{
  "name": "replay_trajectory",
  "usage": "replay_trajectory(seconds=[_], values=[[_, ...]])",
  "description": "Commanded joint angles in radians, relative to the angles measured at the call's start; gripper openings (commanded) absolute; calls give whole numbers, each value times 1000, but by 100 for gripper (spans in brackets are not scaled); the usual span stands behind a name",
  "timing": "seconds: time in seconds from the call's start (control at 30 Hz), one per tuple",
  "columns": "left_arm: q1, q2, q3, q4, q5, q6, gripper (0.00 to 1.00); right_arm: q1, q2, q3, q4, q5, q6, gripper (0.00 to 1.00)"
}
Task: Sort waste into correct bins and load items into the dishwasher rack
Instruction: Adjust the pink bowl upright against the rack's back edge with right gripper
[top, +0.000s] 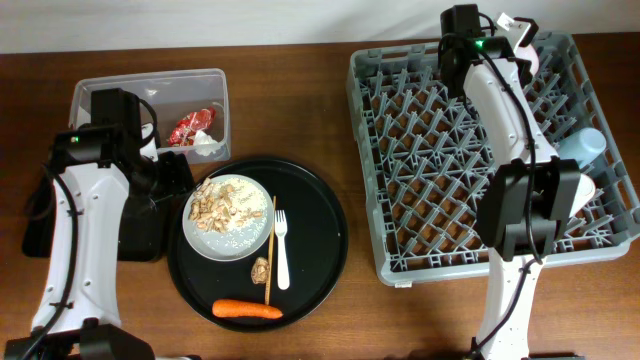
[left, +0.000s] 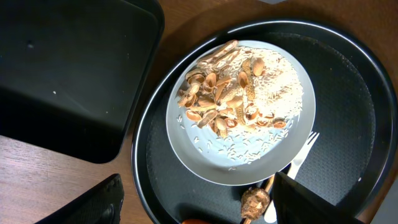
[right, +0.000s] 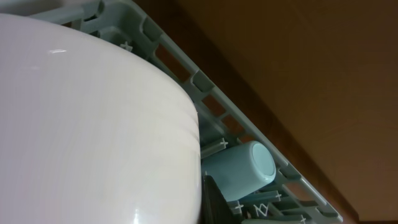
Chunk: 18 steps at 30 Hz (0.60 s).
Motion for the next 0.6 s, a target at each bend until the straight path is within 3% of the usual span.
replay_trajectory(seconds=[0.0, 0.57], values=[[3, 2, 5, -2, -14, -6, 76, -3, -11, 5, 8, 28, 18, 4], [3, 2, 5, -2, -14, -6, 76, 43, 86, -2, -103, -56, 44, 5]])
